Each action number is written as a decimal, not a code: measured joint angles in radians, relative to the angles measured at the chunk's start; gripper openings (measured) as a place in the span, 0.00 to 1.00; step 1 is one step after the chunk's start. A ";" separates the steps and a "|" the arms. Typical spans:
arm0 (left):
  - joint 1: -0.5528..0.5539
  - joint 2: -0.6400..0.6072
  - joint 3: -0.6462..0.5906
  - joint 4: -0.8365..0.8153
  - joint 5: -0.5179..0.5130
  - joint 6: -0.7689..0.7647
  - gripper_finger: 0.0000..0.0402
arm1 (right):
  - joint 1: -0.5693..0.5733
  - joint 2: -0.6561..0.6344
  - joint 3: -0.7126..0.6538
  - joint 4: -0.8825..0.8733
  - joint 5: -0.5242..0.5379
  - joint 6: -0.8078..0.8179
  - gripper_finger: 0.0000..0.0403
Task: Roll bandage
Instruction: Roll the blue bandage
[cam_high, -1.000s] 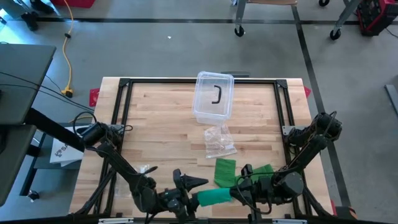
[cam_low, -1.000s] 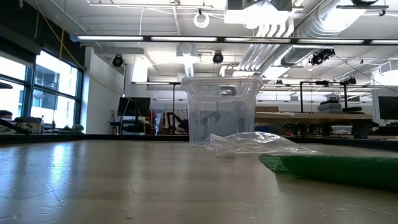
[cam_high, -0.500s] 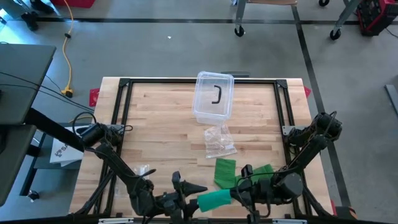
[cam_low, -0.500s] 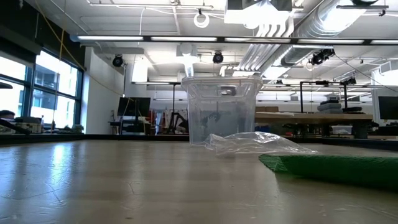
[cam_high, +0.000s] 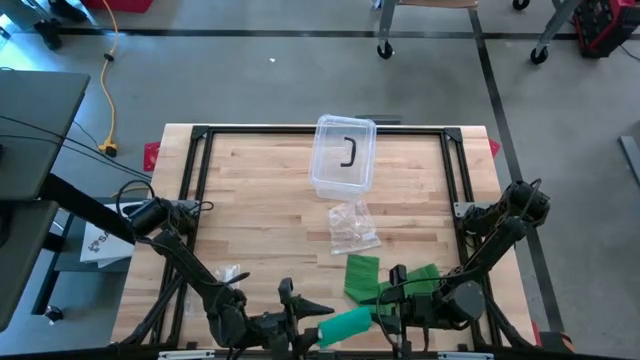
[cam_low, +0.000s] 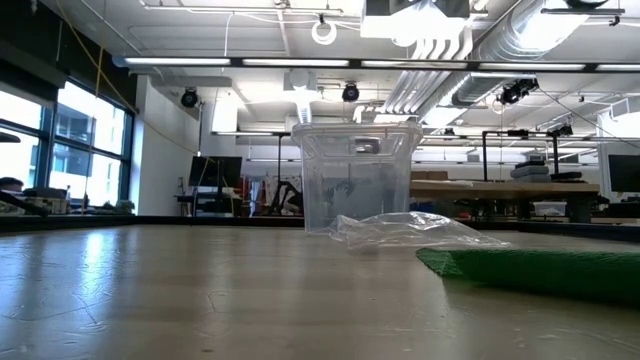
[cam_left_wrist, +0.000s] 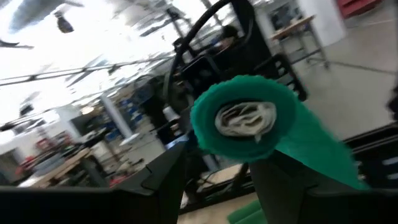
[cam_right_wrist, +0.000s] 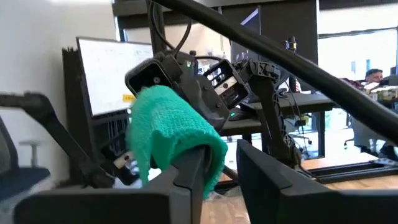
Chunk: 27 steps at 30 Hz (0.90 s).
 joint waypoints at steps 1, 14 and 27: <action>0.002 0.000 0.000 -0.009 0.023 -0.007 0.41 | 0.000 0.000 0.000 -0.006 -0.001 -0.010 0.22; 0.032 -0.001 0.000 -0.024 0.174 -0.160 0.41 | 0.000 0.000 0.000 -0.103 -0.001 -0.172 0.23; 0.039 -0.001 0.000 -0.043 0.196 -0.238 0.41 | 0.000 0.000 -0.001 -0.104 -0.016 -0.264 0.14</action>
